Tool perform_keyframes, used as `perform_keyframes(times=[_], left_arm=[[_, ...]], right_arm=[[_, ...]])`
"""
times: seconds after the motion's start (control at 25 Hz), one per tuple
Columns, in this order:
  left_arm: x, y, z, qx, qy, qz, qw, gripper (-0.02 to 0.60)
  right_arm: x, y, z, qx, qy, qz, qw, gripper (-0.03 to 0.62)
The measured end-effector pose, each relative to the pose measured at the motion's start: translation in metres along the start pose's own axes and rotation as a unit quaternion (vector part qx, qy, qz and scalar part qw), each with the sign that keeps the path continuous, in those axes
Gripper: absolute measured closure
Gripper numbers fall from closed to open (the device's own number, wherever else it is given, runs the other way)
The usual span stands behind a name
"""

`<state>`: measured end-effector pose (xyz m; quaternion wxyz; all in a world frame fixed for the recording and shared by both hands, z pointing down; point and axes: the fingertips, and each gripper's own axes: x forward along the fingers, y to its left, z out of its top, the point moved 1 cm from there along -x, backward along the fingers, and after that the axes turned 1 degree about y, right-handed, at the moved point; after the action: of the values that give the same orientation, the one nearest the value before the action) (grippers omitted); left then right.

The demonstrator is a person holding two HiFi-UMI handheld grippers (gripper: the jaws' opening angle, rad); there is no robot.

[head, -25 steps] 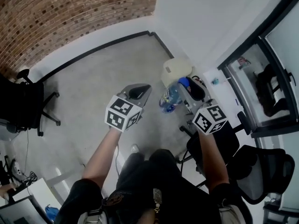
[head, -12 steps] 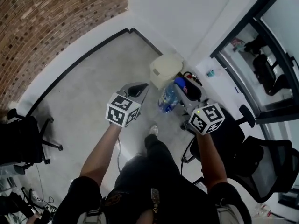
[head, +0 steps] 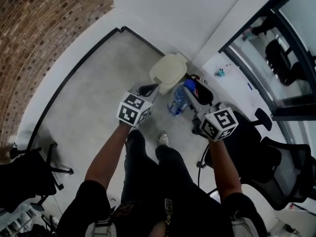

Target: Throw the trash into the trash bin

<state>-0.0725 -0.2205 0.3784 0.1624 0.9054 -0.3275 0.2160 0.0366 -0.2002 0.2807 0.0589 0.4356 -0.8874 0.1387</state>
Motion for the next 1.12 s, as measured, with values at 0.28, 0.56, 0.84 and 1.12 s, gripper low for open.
perform_keyframes(times=[0.28,0.56,0.84,1.12], left_arm=[[0.068,0.076,-0.045,0.007,0.055,-0.057,0.9968,0.575],[0.143,0.123,-0.107,0.020,0.105,-0.075,0.9915,0.575],[0.225,0.130,-0.201,-0.001,0.163,-0.087,0.9829,0.575],[0.290,0.140,-0.270,-0.034,0.186,-0.064,0.9799,0.575]], right_arm=[[0.058,-0.041,-0.023,0.044,-0.009,-0.071,0.996,0.421],[0.099,-0.080,-0.058,0.085,-0.031,-0.123,0.988,0.421],[0.116,-0.121,-0.120,0.101,-0.010,-0.144,0.984,0.421],[0.120,-0.155,-0.176,0.097,0.008,-0.153,0.983,0.421]])
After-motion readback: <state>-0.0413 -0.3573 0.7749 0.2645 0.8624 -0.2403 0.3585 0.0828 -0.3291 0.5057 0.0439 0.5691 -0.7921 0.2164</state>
